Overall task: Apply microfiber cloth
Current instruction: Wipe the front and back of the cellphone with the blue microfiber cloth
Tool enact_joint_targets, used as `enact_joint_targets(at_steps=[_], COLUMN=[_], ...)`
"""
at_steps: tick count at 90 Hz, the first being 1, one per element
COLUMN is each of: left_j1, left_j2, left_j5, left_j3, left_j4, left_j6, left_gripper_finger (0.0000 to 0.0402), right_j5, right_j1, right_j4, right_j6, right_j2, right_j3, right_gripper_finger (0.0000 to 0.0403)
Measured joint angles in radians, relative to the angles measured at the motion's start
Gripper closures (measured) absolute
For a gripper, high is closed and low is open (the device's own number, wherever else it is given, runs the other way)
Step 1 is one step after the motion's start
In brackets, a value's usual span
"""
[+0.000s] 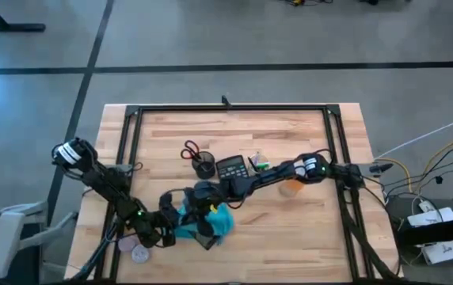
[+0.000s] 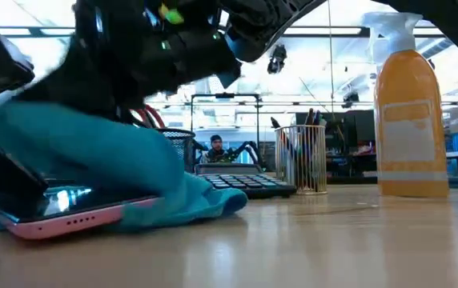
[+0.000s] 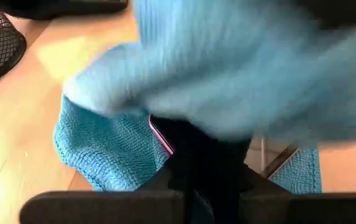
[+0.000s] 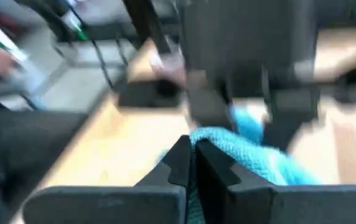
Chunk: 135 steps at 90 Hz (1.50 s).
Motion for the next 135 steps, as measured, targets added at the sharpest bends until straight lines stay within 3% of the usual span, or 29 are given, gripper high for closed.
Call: enact_joint_targets(at_steps=[24,47,69,86,99,111,121,135], left_j1=[0.002,0.002,-0.025,-0.063,-0.077,-0.072,-0.063,-0.046], left_j2=[0.033,0.010,-0.120,-0.214,-0.204,-0.110,-0.014,0.063], left_j5=[-0.023,0.006,0.060,0.128,0.086,0.008,-0.028,-0.050], left_j3=[0.002,0.001,-0.005,-0.002,-0.001,-0.001,0.000,0.002], left_j4=[0.009,-0.004,-0.134,-0.245,-0.166,0.020,0.150,0.134], left_j6=[-0.033,-0.028,-0.042,-0.135,-0.114,-0.008,0.060,0.008], left_gripper_finger=[0.0381,0.0381,0.0382,0.0381,0.0381,0.0381,0.0381,0.0381], right_j5=[0.001,0.235,0.248,0.343,0.431,0.523,0.504,0.337], right_j1=[0.054,0.030,-0.009,-0.012,0.014,0.037,0.041,0.060], right_j4=[-0.006,0.023,0.023,-0.015,-0.054,-0.079,-0.143,-0.132], right_j6=[-0.071,-0.085,-0.028,-0.034,-0.113,-0.192,-0.211,-0.177], right_j2=[0.080,0.082,0.084,0.073,0.026,-0.045,-0.084,-0.059], right_j3=[-0.001,0.000,-0.003,-0.003,-0.011,-0.014,-0.028,-0.077], right_gripper_finger=[0.0403,0.0403,0.0403,0.0403,0.0403,0.0403,0.0403,0.0403])
